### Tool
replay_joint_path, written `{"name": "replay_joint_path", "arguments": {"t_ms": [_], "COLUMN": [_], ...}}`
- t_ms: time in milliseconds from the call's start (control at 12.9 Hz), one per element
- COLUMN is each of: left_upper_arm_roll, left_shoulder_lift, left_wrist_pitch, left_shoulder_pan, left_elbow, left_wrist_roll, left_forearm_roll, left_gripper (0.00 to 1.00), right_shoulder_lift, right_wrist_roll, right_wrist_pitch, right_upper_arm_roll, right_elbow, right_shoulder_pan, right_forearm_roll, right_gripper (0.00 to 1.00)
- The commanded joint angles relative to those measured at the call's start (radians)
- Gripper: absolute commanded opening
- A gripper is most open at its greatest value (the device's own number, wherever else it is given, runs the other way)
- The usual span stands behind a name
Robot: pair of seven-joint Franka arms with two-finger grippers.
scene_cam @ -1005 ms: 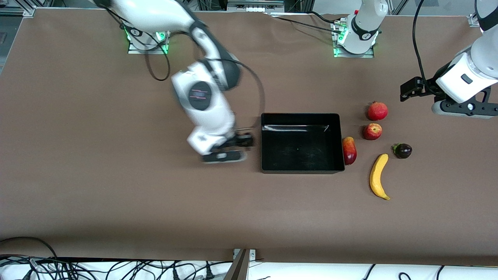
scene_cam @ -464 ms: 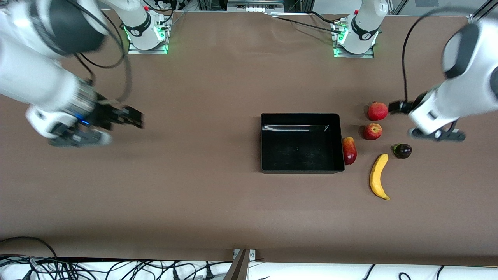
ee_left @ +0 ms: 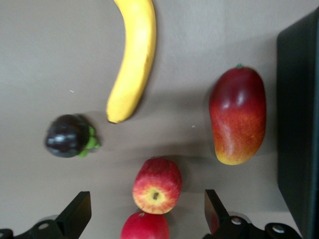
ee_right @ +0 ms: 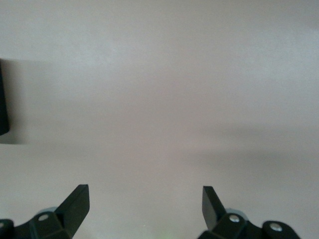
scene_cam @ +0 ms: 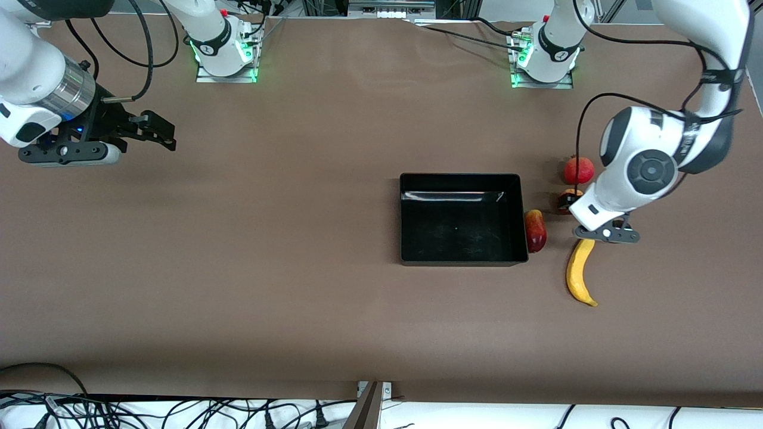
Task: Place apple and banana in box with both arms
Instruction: 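Grasp the small red apple with the left gripper, then carry the apple over the box and lower it inside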
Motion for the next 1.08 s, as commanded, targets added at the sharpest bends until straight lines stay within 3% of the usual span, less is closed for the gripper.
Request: {"name": "replay_joint_path", "arguments": {"t_ms": [0, 155, 619, 696, 773, 851, 928, 1005], "left_upper_arm_roll": [-0.002, 0.003, 0.003, 0.004, 0.006, 0.006, 0.006, 0.003], "left_shoulder_lift": [-0.06, -0.031, 0.041, 0.067, 0.077, 0.075, 0.068, 0.06], "left_wrist_pitch": [0.186, 0.308, 0.332, 0.335, 0.335, 0.332, 0.315, 0.268], "left_shoulder_pan": [0.013, 0.055, 0.062, 0.062, 0.062, 0.062, 0.062, 0.062], "left_elbow": [-0.183, -0.242, -0.247, -0.244, -0.238, -0.233, -0.204, -0.149], "left_wrist_roll": [-0.026, -0.025, -0.026, -0.026, -0.026, -0.026, -0.022, -0.016], "left_forearm_roll": [0.027, 0.029, 0.071, 0.073, 0.075, 0.075, 0.075, 0.075], "left_gripper": [1.0, 1.0, 1.0, 0.76, 0.45, 0.25, 0.12, 0.06], "right_shoulder_lift": [-0.015, -0.01, 0.012, 0.012, 0.013, 0.021, 0.021, 0.021], "right_wrist_roll": [-0.042, -0.057, -0.053, -0.05, -0.051, -0.051, -0.051, -0.051], "right_wrist_pitch": [0.028, 0.031, 0.031, 0.025, 0.025, 0.026, 0.022, 0.02], "right_upper_arm_roll": [0.078, 0.109, 0.107, 0.107, 0.106, 0.106, 0.106, 0.107], "right_elbow": [-0.029, -0.022, 0.018, 0.033, 0.04, 0.041, 0.043, 0.041], "right_shoulder_pan": [-0.102, -0.143, -0.149, -0.15, -0.154, -0.152, -0.152, -0.149], "right_forearm_roll": [-0.02, -0.022, -0.057, -0.062, -0.062, -0.063, -0.071, -0.071], "right_gripper": [1.0, 1.0, 1.0, 1.0, 1.0, 1.0, 1.0, 1.0]}}
